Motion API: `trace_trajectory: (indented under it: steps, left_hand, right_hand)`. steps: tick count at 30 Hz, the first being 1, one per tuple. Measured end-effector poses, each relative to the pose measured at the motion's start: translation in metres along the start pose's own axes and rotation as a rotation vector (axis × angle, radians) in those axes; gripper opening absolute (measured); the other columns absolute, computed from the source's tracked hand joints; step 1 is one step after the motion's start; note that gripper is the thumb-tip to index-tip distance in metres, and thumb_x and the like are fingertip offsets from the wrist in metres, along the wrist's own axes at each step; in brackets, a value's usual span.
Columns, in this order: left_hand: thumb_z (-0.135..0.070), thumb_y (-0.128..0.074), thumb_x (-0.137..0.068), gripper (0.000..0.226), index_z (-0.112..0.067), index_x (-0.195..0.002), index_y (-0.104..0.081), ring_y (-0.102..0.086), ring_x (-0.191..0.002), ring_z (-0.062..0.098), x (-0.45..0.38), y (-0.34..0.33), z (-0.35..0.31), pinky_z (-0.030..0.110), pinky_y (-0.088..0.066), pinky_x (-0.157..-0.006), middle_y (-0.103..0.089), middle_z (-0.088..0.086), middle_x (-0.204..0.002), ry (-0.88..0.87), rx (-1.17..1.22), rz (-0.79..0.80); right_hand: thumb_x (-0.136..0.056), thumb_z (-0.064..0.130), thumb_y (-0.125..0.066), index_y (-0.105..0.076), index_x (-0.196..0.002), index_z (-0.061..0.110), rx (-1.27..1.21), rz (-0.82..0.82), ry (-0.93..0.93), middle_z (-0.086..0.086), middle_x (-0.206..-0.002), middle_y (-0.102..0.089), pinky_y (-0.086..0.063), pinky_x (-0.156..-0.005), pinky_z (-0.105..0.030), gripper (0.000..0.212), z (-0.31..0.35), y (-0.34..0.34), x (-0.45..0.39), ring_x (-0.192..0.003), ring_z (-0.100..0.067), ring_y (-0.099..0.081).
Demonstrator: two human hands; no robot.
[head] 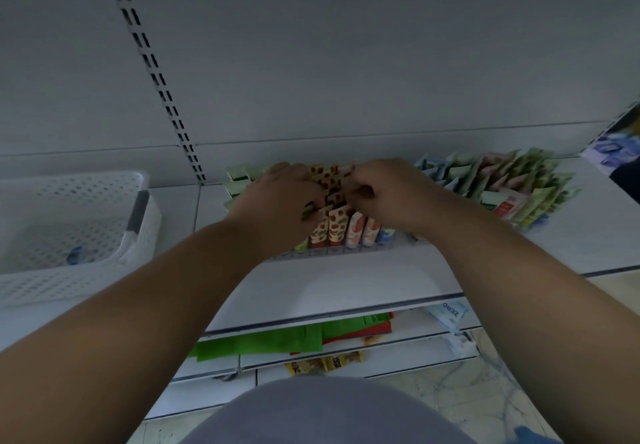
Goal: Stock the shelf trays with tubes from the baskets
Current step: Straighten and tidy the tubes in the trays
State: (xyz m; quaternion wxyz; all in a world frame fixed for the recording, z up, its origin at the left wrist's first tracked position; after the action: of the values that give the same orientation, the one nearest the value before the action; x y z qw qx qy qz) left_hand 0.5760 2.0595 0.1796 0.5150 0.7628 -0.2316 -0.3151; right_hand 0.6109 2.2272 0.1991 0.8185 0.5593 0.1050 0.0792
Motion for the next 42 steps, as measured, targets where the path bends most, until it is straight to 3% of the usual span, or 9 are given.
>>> trace_trajectory:
  steps: [4, 7, 9, 13, 18, 23, 26, 33, 42]
  left_hand:
    - [-0.035, -0.062, -0.084, 0.018, -0.024, -0.097, -0.07, -0.051, -0.101, 0.023, 0.0, 0.001, -0.002, 0.042, -0.05, -0.081, -0.056, -0.001, -0.101, -0.029, -0.007, -0.016]
    - [-0.035, -0.059, -0.083, 0.021, -0.023, -0.096, -0.07, -0.051, -0.098, 0.022, -0.004, 0.003, -0.01, 0.041, -0.051, -0.078, -0.057, -0.002, -0.099, -0.042, 0.021, -0.066]
    - [-0.034, -0.063, -0.081, 0.02, -0.023, -0.095, -0.071, -0.052, -0.097, 0.023, -0.01, 0.001, -0.019, 0.039, -0.051, -0.077, -0.057, -0.002, -0.098, -0.039, 0.03, -0.08]
    - [-0.037, -0.071, -0.078, 0.016, -0.026, -0.089, -0.072, -0.055, -0.09, 0.024, -0.022, -0.005, -0.039, 0.028, -0.043, -0.07, -0.06, -0.002, -0.094, -0.054, -0.035, -0.105]
    - [-0.038, -0.058, -0.075, 0.022, -0.022, -0.078, -0.072, -0.054, -0.08, 0.028, -0.028, -0.011, -0.05, 0.039, -0.051, -0.064, -0.058, 0.003, -0.084, -0.052, -0.059, -0.093]
    - [-0.02, -0.067, -0.078, 0.012, -0.019, -0.087, -0.074, -0.055, -0.088, 0.03, -0.028, -0.012, -0.053, 0.04, -0.05, -0.073, -0.061, 0.006, -0.093, 0.009, -0.068, -0.076]
    - [-0.021, -0.066, -0.081, 0.013, -0.021, -0.091, -0.074, -0.054, -0.09, 0.028, -0.029, -0.014, -0.052, 0.04, -0.05, -0.075, -0.061, 0.004, -0.095, 0.026, -0.059, -0.066]
    - [-0.027, -0.065, -0.08, 0.015, -0.023, -0.093, -0.072, -0.053, -0.09, 0.025, -0.032, -0.017, -0.058, 0.04, -0.05, -0.075, -0.058, 0.0, -0.095, 0.03, -0.034, -0.08]
    - [-0.02, -0.074, -0.076, 0.014, -0.02, -0.09, -0.074, -0.055, -0.087, 0.029, -0.042, -0.026, -0.072, 0.041, -0.05, -0.076, -0.06, 0.004, -0.091, -0.021, -0.019, -0.067]
  right_hand:
    - [-0.085, 0.017, -0.064, -0.07, -0.091, 0.014, -0.025, -0.029, -0.04, 0.004, -0.088, -0.068, -0.045, -0.065, -0.027, 0.009, -0.014, 0.01, 0.011, -0.081, -0.011, -0.061]
    - [-0.083, 0.017, -0.067, -0.068, -0.084, 0.02, -0.02, -0.026, -0.018, 0.005, -0.078, -0.064, -0.043, -0.063, -0.027, 0.003, -0.022, 0.013, 0.014, -0.076, -0.014, -0.06]
    - [-0.083, 0.018, -0.067, -0.06, -0.073, 0.028, -0.007, -0.016, -0.001, 0.013, -0.068, -0.053, -0.035, -0.057, -0.023, 0.016, -0.025, 0.018, 0.016, -0.07, -0.012, -0.054]
    - [-0.08, 0.022, -0.067, -0.065, -0.078, 0.012, 0.089, 0.031, 0.042, 0.002, -0.073, -0.059, -0.035, -0.058, -0.03, 0.01, -0.036, 0.021, 0.011, -0.072, -0.018, -0.057]
    - [-0.079, 0.023, -0.068, -0.069, -0.079, 0.018, 0.109, 0.101, 0.1, -0.002, -0.083, -0.066, -0.034, -0.061, -0.027, 0.005, -0.039, 0.011, 0.009, -0.077, -0.02, -0.061]
    - [-0.08, 0.023, -0.067, -0.071, -0.08, 0.016, 0.087, 0.057, 0.105, -0.005, -0.081, -0.066, -0.031, -0.059, -0.027, 0.008, -0.044, 0.009, 0.009, -0.076, -0.021, -0.061]
    - [-0.08, 0.03, -0.068, -0.07, -0.081, 0.015, 0.074, 0.058, 0.1, -0.003, -0.079, -0.065, -0.04, -0.06, -0.03, 0.014, -0.047, 0.01, 0.011, -0.074, -0.02, -0.06]
    - [-0.079, 0.021, -0.07, -0.07, -0.086, 0.018, 0.052, 0.02, 0.109, 0.011, -0.071, -0.052, -0.032, -0.055, -0.021, 0.008, -0.065, 0.032, 0.028, -0.069, -0.01, -0.051]
    - [-0.08, 0.022, -0.066, -0.07, -0.084, 0.019, 0.113, 0.049, 0.09, 0.0, -0.083, -0.066, -0.032, -0.063, -0.025, 0.006, -0.072, 0.027, 0.028, -0.077, -0.018, -0.059]
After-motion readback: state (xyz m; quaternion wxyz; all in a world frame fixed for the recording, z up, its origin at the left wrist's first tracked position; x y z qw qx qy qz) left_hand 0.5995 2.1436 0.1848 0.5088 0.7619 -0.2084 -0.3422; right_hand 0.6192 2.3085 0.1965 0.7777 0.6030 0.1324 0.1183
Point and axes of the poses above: each hand's wrist, its own x-axis away from the middle knuckle, its own y-axis out of the back of the hand, z = x × y, the point moved 4 cm from there along -x, towards the middle knuckle
